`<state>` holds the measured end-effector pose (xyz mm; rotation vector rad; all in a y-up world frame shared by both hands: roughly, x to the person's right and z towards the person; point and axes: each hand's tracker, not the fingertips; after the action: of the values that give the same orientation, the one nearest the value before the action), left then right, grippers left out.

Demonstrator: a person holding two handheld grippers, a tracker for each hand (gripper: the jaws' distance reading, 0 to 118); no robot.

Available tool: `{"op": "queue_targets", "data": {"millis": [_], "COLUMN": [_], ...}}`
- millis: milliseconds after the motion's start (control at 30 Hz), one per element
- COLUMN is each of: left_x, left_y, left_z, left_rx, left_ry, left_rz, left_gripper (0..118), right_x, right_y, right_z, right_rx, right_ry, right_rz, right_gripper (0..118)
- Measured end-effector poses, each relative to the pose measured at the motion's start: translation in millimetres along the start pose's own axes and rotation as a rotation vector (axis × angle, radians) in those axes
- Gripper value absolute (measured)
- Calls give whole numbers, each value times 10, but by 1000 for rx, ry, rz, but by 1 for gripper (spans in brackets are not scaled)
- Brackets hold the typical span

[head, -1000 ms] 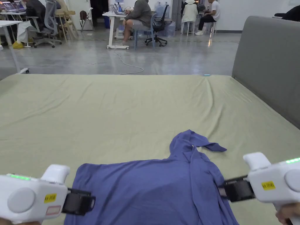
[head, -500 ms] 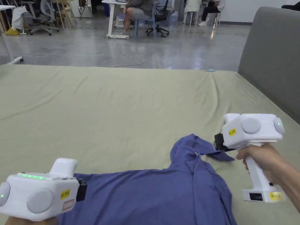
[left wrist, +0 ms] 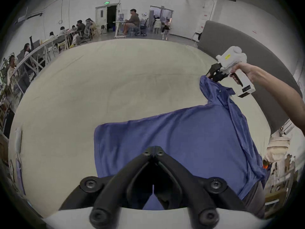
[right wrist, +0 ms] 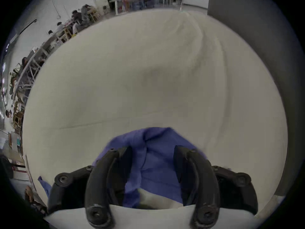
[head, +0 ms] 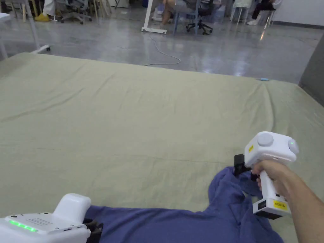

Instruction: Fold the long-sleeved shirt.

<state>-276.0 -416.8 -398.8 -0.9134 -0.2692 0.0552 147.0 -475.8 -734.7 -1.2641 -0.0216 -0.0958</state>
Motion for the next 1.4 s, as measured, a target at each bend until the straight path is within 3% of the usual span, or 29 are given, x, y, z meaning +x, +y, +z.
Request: {"op": "queue_targets", "data": {"millis": [67, 133, 267, 433, 600, 700, 833, 967, 1100, 1133, 1200, 1267, 1367, 1400], "left_x": [-43, -62, -51, -63, -18, -11, 17, 51, 153, 159, 152, 211, 262, 271], "left_y": [7, -10, -78, -117, -96, -141, -251, -342, -380, -383, -389, -385, -367, -364], "left_z": [-31, -40, 19, 211, 453, 538, 639, 684, 790, 808, 824, 877, 963, 989], "left_rx": [-4, -12, -23, -5, 54, 83, 95, 89, 83, 83, 86, 92, 97, 101], "left_ry": [7, 7, -1, -17, -28, -32, -47, -53, -50, -49, -47, -41, -42, -44], "left_rz": [-7, -4, -10, -12, -2, -1, 6, 4, -9, -10, -7, 2, 18, 17], "left_gripper": [0, 0, 0, 0, 0, 0, 0, 0, 0, 0, 0, 0, 0, 0], "right_x": [-88, -76, -89, -83, -164, -274, -535, -698, -779, -780, -750, -689, -592, -557], "right_y": [-85, 45, 10, -259, -966, -1426, -2068, -2505, -2861, -2940, -2904, -2843, -2857, -2863], "right_z": [-121, -238, -24, 783, 1823, 2110, 2047, 1421, 772, 672, 768, 900, 1259, 1402], "right_rx": [3, 58, 110, 254, 422, 432, 324, 54, -165, -151, -80, -79, -27, 24], "right_ry": [-35, -45, -44, 41, 162, 218, 226, 236, 187, 156, 193, 217, 204, 185], "right_rz": [31, 75, 52, 130, 287, 413, 642, 759, 807, 813, 771, 686, 687, 675], "right_gripper": [37, 3, 3, 3, 3, 3, 3, 3, 3, 3, 3, 14, 97, 105]}}
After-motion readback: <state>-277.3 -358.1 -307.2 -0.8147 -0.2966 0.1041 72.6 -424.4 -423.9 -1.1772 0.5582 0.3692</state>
